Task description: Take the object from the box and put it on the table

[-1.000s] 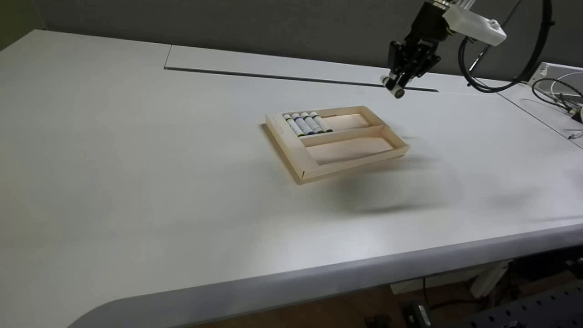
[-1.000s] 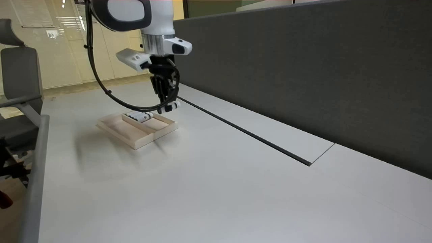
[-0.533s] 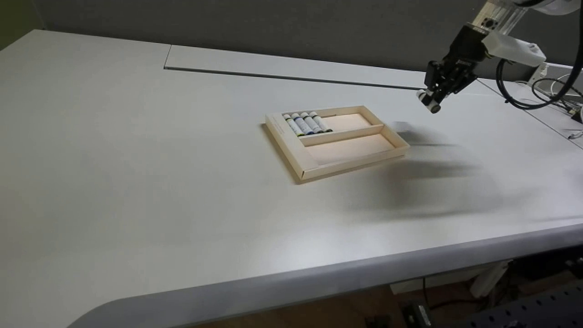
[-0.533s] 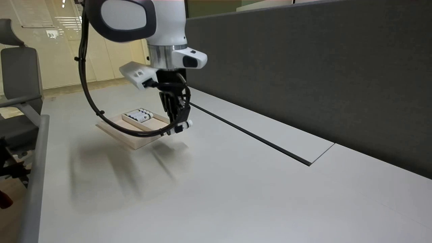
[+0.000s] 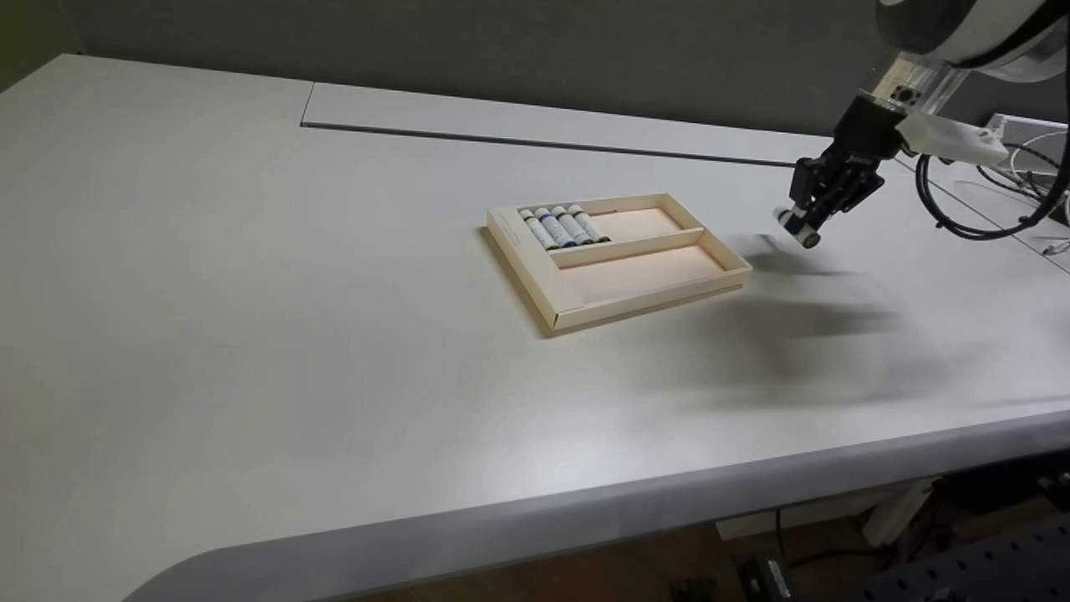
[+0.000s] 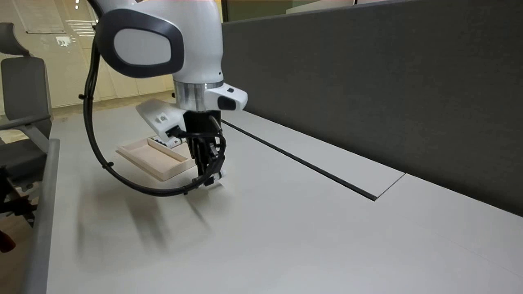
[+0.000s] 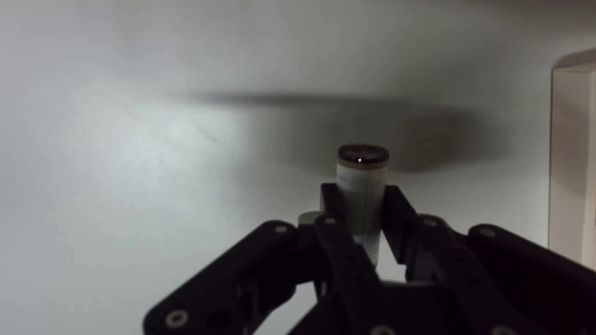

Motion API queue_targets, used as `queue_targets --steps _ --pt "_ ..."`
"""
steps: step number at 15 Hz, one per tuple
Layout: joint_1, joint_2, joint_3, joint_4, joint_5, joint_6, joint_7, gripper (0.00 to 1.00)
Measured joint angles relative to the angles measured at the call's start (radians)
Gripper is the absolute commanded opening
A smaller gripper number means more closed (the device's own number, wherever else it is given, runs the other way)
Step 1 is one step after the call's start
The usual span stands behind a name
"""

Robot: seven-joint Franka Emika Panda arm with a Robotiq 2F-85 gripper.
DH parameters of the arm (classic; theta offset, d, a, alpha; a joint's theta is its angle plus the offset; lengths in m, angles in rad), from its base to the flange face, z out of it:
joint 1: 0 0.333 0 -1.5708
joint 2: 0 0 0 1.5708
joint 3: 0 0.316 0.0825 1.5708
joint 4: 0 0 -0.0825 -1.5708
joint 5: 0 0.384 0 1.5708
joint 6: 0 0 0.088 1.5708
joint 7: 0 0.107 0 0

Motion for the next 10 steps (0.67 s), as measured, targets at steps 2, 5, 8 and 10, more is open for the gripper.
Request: queue_targets --steps 2,5,8,10 --pt "0.001 0.010 0.002 -0.002 -0.002 0.000 0.000 0.07" --pt "0.001 0.013 0.001 -0.002 -0.009 0.000 0.000 0.07" --pt "0.002 0.015 0.001 -0.003 -0.024 0.001 0.000 0.07" --pt "0.002 0.019 0.001 -0.003 -0.027 0.002 0.000 0.07"
